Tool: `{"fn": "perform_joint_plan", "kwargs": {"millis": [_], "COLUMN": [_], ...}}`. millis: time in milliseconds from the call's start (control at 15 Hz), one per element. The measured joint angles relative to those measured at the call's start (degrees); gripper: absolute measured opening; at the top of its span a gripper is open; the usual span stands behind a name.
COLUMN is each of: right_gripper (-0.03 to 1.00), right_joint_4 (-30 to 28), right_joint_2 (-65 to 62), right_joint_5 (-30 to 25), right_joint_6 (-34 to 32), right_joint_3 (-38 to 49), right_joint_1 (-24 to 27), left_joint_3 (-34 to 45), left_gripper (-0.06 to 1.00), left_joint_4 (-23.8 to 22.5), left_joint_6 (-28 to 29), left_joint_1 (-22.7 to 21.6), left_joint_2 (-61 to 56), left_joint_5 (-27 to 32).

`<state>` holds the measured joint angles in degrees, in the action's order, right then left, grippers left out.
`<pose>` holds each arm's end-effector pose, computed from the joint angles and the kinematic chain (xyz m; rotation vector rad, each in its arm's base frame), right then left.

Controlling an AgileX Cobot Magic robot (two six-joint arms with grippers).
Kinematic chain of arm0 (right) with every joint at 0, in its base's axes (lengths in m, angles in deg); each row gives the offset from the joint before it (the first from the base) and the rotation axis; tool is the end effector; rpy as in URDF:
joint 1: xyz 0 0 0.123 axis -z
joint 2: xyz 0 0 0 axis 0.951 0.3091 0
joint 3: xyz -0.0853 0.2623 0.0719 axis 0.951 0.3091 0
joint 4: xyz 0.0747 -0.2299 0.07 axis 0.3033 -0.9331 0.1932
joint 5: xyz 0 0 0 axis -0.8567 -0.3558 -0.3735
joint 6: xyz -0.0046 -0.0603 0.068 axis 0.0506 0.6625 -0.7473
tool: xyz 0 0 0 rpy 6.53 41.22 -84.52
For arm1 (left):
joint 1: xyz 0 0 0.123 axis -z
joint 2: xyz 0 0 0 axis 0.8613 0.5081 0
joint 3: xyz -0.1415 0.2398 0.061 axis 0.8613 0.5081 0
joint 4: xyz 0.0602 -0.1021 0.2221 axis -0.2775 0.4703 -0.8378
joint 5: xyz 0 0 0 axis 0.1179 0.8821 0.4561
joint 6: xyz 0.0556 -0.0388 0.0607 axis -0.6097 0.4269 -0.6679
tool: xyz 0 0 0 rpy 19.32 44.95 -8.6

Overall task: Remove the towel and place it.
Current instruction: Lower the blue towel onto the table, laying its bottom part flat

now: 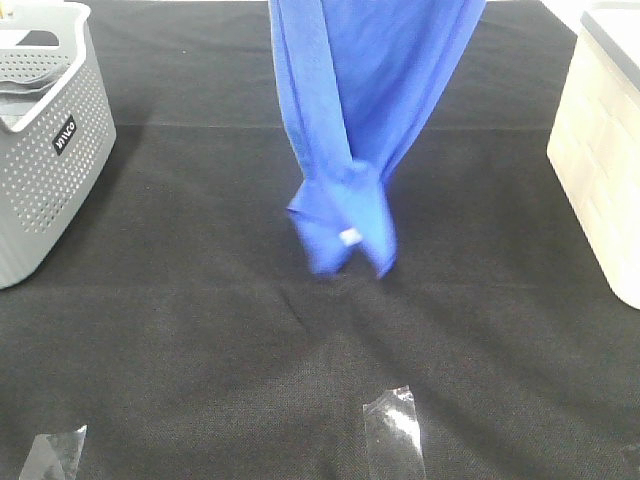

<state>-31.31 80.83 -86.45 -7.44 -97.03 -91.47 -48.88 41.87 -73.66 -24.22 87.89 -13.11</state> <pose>0.3108 0.0993 0.5148 -0.6487 1.7554 -0.1779 0.3060 -0.2120 0.5165 1.1012 0.8998 0.5122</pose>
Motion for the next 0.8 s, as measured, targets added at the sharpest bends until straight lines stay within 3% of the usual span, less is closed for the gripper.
{"fn": "perform_joint_plan", "kwargs": {"millis": [400, 800], "right_gripper": [0.0, 0.0], "right_joint_4": [-0.1, 1.8], "right_joint_2": [0.0, 0.6], "right_joint_5": [12.9, 19.7], "right_joint_6": [0.0, 0.0], "right_joint_3": [-0.5, -0.5], "right_joint_1": [0.0, 0.0], "left_joint_3": [0.0, 0.0], "left_gripper": [0.0, 0.0], "left_joint_4": [0.6, 1.7], "left_joint_6": [0.0, 0.0], "left_joint_1": [-1.4, -2.8], "left_joint_2": [0.0, 1.2], "left_joint_5": [-7.8, -11.5]}}
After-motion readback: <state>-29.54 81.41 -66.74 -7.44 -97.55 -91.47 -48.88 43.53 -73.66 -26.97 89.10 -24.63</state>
